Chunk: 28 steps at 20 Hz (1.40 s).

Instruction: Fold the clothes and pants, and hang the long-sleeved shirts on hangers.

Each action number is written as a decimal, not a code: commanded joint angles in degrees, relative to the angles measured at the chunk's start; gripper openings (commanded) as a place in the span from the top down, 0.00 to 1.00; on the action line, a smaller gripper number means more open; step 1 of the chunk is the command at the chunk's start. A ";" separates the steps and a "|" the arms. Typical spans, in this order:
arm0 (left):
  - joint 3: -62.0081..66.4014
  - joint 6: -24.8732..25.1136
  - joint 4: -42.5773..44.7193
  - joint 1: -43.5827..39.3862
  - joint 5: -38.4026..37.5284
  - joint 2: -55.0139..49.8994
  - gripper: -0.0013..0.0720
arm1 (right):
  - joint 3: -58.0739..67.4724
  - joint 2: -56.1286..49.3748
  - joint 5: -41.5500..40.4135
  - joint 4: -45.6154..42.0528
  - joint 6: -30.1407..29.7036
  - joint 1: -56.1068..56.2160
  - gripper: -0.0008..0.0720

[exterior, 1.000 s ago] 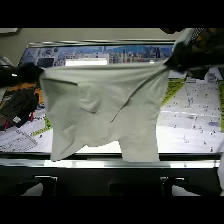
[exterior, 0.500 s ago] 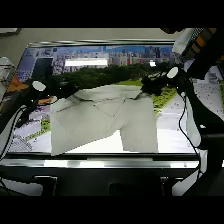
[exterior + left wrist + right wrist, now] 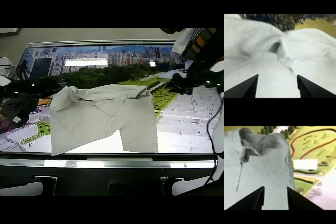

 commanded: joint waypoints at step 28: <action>-44.44 -7.87 11.67 22.84 -10.45 25.59 0.28 | -29.92 0.79 -3.63 10.03 -19.10 4.90 0.94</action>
